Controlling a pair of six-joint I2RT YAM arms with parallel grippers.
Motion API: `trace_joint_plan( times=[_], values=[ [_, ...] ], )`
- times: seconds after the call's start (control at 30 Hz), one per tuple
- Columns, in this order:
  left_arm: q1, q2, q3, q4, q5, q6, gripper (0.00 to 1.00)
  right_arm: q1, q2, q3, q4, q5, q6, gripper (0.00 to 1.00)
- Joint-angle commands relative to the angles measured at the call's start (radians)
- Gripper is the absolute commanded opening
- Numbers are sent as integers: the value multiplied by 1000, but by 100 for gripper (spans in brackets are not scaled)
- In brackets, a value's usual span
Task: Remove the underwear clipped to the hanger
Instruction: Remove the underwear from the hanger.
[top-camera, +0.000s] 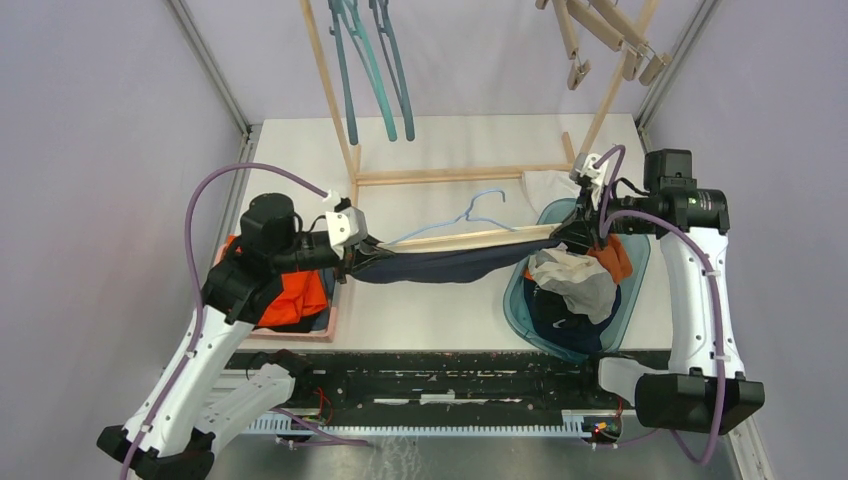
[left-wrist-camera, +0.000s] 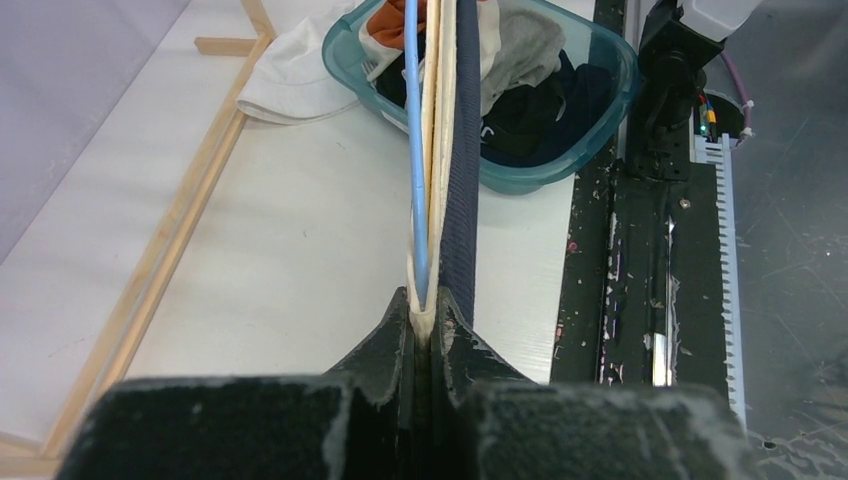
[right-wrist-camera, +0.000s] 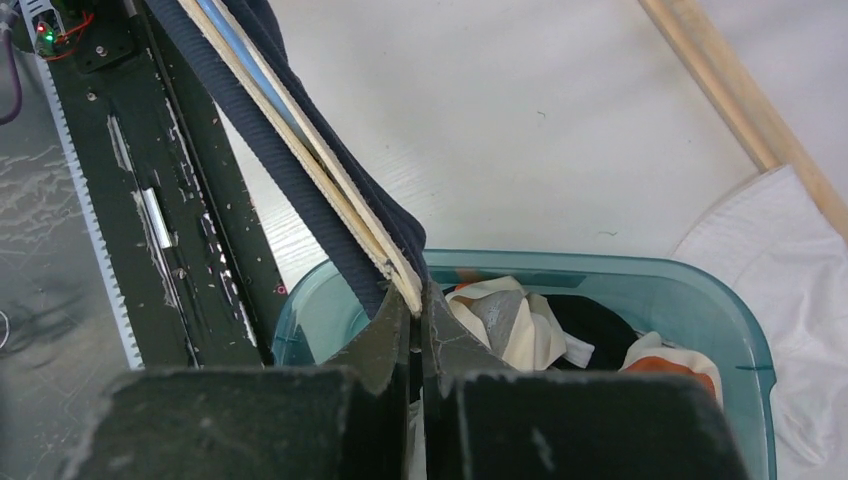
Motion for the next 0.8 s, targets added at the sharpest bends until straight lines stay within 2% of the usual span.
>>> trace_joint_plan(
  times=[0.0,0.47,0.77],
  values=[
    [29,-22,37,52,15,-61,3,-95,-6,-30,26,167,-100,1],
    [50,8,37,152,131,-180,3,-252,18,-97,44,230,-171,1],
    [53,27,13,232,139,-241,3,-281,20,-117,-64,96,-260,1]
  ],
)
